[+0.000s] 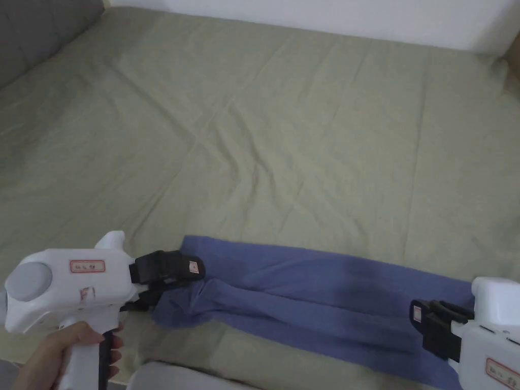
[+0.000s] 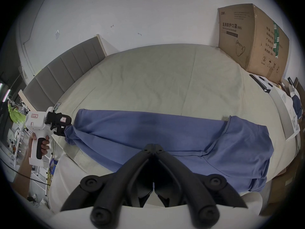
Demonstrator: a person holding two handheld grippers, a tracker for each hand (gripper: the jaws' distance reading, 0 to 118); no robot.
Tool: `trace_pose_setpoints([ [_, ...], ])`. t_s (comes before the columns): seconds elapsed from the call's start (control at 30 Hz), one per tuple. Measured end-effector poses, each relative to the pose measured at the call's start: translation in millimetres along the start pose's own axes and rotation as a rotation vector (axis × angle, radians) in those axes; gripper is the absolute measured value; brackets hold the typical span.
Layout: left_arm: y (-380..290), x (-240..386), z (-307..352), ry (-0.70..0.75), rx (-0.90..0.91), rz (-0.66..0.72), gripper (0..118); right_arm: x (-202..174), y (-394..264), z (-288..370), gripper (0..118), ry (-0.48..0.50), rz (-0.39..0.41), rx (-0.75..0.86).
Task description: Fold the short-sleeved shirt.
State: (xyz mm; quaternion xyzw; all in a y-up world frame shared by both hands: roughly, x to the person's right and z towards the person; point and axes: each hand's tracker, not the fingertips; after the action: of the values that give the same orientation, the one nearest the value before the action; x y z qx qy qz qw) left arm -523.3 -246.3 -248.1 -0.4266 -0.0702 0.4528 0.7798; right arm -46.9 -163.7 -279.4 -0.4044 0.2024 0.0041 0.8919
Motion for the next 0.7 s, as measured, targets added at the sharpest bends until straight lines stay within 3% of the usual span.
trace_pose_setpoints([
  [0.1, 8.5, -4.9, -3.6, -0.045, -0.027, 0.016, 86, 2.3, -1.2, -4.9, 0, -0.002, -0.009, -0.015],
  [0.2, 13.9, -11.0, -7.5, -0.041, -0.043, 0.048, 54, 3.5, -2.3, -9.0, 0, 0.012, -0.029, -0.025],
  [0.23, 12.9, -6.7, -9.3, 0.081, -0.036, 0.027, 42, 3.1, -2.5, -10.5, 0, 0.012, -0.029, -0.027],
  [0.27, 12.0, -8.8, -12.9, 0.146, -0.047, -0.006, 3, 3.0, -2.7, -10.8, 0, 0.010, -0.030, -0.028],
  [0.3, 10.1, -13.2, -16.6, 0.020, -0.069, 0.017, 3, 3.4, -3.2, -11.5, 0, 0.012, -0.030, -0.029],
  [0.4, 17.2, -22.3, -5.2, -0.042, -0.068, 0.123, 3, 7.6, -3.8, -8.8, 0, 0.010, -0.031, -0.031],
  [0.57, 14.5, 17.1, 13.9, -0.008, -0.036, 0.021, 3, 24.1, -6.2, 3.6, 0, -0.005, -0.084, -0.003],
  [0.7, 12.5, 70.9, 31.6, -0.071, 0.013, -0.049, 3, 51.2, -10.2, 18.1, 0, -0.001, -0.162, 0.031],
])
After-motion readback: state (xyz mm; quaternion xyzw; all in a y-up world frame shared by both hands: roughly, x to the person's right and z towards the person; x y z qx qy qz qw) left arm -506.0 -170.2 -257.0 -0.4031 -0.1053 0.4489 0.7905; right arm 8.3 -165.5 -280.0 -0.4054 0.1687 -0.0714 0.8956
